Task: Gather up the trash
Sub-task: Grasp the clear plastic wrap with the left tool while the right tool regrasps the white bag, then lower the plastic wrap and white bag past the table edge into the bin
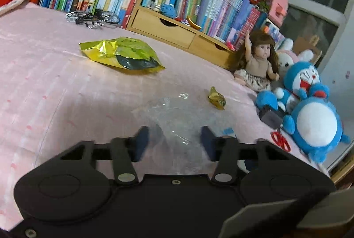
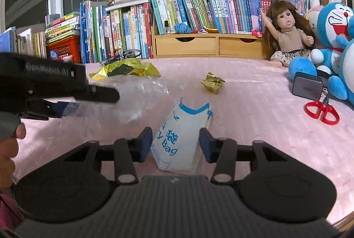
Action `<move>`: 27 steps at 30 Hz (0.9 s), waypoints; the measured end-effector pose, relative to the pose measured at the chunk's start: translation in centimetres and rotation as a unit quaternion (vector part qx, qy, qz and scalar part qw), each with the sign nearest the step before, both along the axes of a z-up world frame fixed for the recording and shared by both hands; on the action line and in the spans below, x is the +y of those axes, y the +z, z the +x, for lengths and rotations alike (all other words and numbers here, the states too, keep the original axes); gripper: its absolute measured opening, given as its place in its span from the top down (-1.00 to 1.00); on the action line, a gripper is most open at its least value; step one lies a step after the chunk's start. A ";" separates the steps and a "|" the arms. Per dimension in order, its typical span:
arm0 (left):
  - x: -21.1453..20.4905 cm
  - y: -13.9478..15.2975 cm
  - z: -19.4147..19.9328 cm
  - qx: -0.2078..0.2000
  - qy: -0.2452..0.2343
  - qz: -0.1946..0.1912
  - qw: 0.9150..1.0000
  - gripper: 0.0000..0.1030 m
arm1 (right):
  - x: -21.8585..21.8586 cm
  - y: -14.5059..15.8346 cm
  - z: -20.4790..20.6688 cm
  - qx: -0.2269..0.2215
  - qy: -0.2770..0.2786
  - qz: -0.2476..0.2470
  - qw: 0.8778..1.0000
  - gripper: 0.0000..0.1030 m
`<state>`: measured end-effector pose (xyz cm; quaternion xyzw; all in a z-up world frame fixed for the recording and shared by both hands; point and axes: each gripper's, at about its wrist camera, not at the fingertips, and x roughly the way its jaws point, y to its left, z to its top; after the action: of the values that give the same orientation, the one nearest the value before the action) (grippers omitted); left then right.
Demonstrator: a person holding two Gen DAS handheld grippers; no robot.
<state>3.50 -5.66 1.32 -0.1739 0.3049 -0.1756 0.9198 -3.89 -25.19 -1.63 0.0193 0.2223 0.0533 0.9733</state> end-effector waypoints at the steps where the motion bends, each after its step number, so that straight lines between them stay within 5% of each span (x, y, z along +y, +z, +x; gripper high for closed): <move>1: -0.3 0.2 -0.4 -0.006 -0.001 0.011 1.000 0.28 | -0.1 0.1 -0.1 -0.001 -0.002 0.001 1.000 0.18; 5: -0.7 1.3 -2.2 -0.040 0.013 0.046 0.998 0.37 | -0.7 0.4 -0.5 0.001 -0.011 0.014 1.000 0.26; 8: -0.2 2.1 -3.5 -0.062 0.038 0.068 0.995 0.39 | -1.0 0.2 -0.1 0.017 -0.018 0.016 1.000 -0.31; 13: 1.5 3.4 -5.6 -0.093 0.070 0.087 0.989 0.39 | -0.3 -0.5 1.6 0.041 -0.036 0.006 0.998 -0.46; 14: 1.8 3.6 -6.0 -0.096 0.073 0.088 0.989 0.39 | -0.1 -0.6 1.9 0.040 -0.041 0.000 0.998 -0.43; 15: 2.3 3.8 -6.4 -0.098 0.077 0.088 0.988 0.39 | 0.0 -0.7 2.1 0.041 -0.043 -0.003 0.998 -0.18; 17: 3.1 4.1 -7.2 -0.097 0.081 0.085 0.988 0.39 | 0.1 -0.6 2.1 0.037 -0.046 0.005 0.998 -0.11; 19: 3.8 4.2 -8.1 -0.095 0.084 0.081 0.989 0.39 | 0.0 -0.3 1.7 0.032 -0.048 0.009 0.998 0.35; 27: 6.3 4.4 -11.5 -0.074 0.073 0.075 0.992 0.39 | 0.1 0.6 -0.9 0.027 -0.012 0.016 0.999 0.43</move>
<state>-8.03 0.60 5.71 -0.1124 0.2347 -0.0970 0.9607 -4.81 -25.05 -1.04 0.0393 0.2474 0.0449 0.9671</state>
